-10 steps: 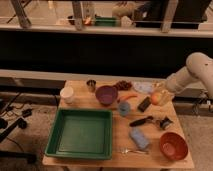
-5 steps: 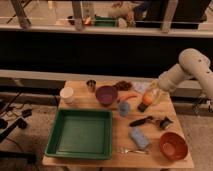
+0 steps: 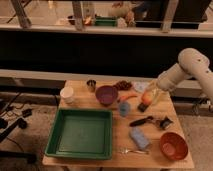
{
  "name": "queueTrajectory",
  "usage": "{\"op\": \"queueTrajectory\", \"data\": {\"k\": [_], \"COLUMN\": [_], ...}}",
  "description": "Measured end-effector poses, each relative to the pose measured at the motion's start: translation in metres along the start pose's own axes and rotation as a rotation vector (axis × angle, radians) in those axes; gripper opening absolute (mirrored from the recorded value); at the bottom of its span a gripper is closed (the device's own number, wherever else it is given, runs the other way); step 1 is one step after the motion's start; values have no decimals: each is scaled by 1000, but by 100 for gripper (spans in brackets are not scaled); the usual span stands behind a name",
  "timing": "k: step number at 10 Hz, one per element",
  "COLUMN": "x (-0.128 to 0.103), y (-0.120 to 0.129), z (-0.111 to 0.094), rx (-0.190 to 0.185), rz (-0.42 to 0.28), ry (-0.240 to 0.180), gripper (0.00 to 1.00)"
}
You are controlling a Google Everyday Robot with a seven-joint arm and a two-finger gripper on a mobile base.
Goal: Place apple in tray
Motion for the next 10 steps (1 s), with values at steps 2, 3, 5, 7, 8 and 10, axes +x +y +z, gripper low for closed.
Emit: {"op": "queueTrajectory", "data": {"k": [2, 3, 5, 7, 8, 10], "x": [0, 0, 0, -2, -11, -36], "y": [-1, 0, -1, -1, 0, -3], "z": [0, 0, 1, 1, 6, 21], "rx": [1, 2, 2, -4, -30, -70], "rz": [0, 0, 0, -16, -53, -122], "ry": [0, 0, 0, 6, 7, 4], "gripper": [2, 2, 2, 2, 2, 2]}}
